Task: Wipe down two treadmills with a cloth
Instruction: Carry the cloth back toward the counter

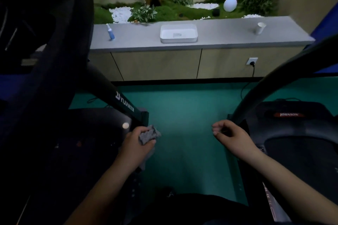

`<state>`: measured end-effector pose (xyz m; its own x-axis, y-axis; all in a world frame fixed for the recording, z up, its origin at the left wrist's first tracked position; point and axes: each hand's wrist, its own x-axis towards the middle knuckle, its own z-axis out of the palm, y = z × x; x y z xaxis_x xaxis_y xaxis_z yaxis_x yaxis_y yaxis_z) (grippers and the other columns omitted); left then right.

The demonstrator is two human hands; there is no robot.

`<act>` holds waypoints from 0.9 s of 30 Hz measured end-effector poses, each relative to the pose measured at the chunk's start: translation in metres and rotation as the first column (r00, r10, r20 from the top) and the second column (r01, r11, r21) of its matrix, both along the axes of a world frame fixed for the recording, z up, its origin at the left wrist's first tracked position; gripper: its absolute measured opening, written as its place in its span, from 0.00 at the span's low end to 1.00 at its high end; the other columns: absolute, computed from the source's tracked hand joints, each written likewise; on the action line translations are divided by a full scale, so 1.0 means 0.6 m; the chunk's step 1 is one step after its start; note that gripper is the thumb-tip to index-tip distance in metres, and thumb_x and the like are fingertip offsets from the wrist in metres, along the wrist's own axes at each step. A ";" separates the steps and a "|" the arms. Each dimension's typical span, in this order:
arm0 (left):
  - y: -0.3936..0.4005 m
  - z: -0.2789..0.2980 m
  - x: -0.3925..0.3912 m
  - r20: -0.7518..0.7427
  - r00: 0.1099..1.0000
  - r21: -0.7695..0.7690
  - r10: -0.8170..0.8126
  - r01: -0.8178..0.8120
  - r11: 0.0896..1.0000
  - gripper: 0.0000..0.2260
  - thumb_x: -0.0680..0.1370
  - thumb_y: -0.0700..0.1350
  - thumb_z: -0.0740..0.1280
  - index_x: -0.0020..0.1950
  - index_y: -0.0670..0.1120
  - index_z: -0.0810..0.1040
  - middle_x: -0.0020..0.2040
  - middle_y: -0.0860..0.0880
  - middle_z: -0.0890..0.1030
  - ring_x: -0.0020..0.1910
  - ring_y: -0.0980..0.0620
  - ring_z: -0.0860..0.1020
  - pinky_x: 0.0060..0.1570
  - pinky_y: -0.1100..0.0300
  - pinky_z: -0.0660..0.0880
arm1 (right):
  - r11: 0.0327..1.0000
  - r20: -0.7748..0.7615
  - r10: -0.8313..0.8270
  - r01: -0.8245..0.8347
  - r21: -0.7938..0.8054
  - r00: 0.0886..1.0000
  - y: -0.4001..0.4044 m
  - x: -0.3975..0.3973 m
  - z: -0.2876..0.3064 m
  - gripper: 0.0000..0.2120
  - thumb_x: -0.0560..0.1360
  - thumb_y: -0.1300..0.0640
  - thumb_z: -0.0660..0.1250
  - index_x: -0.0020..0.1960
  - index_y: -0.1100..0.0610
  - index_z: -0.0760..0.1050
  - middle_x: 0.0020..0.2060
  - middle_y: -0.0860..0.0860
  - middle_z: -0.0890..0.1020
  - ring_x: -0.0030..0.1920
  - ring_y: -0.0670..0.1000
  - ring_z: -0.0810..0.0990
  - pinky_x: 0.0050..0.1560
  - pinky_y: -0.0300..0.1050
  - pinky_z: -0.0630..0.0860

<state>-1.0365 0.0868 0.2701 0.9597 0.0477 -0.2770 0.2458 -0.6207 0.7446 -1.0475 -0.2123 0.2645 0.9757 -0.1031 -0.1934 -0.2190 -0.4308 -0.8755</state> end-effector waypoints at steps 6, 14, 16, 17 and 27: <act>-0.030 0.007 0.174 0.033 0.999 -0.038 -0.034 0.036 0.999 0.14 0.73 0.48 0.73 0.55 0.56 0.74 0.54 0.50 0.78 0.50 0.53 0.78 0.46 0.61 0.75 | 0.999 -0.039 -0.027 0.028 0.016 0.999 -0.004 0.127 -0.014 0.10 0.73 0.62 0.70 0.45 0.47 0.77 0.43 0.47 0.82 0.48 0.50 0.82 0.56 0.44 0.76; -0.087 -0.032 0.386 -0.122 0.992 -0.102 -0.042 0.029 0.994 0.15 0.73 0.43 0.73 0.57 0.51 0.73 0.54 0.49 0.79 0.50 0.53 0.78 0.43 0.64 0.71 | 0.999 -0.080 -0.034 0.035 0.008 0.996 -0.086 0.371 -0.047 0.11 0.72 0.62 0.70 0.43 0.46 0.77 0.43 0.47 0.82 0.47 0.49 0.81 0.56 0.43 0.75; -0.112 -0.034 0.452 -0.130 0.991 -0.076 -0.040 0.030 0.997 0.15 0.73 0.43 0.73 0.56 0.51 0.73 0.54 0.48 0.79 0.48 0.53 0.77 0.42 0.64 0.70 | 0.999 -0.080 -0.027 0.029 0.032 0.996 -0.110 0.445 -0.048 0.11 0.73 0.63 0.70 0.43 0.46 0.77 0.43 0.48 0.82 0.46 0.49 0.81 0.52 0.38 0.74; -0.127 -0.033 0.485 -0.126 0.991 -0.056 -0.041 0.035 0.998 0.15 0.73 0.43 0.73 0.56 0.52 0.73 0.54 0.48 0.79 0.48 0.54 0.77 0.42 0.65 0.69 | 0.999 -0.082 -0.026 0.029 0.038 0.996 -0.123 0.483 -0.046 0.11 0.73 0.63 0.70 0.43 0.46 0.76 0.43 0.48 0.82 0.45 0.49 0.81 0.49 0.34 0.73; -0.207 0.001 0.784 -0.021 1.000 -0.001 0.010 -0.010 1.000 0.17 0.73 0.40 0.72 0.60 0.45 0.75 0.55 0.48 0.77 0.50 0.53 0.75 0.40 0.69 0.67 | 0.999 -0.044 -0.036 0.037 0.035 0.998 -0.203 0.795 0.003 0.09 0.73 0.61 0.69 0.45 0.46 0.77 0.43 0.45 0.82 0.42 0.47 0.80 0.46 0.39 0.75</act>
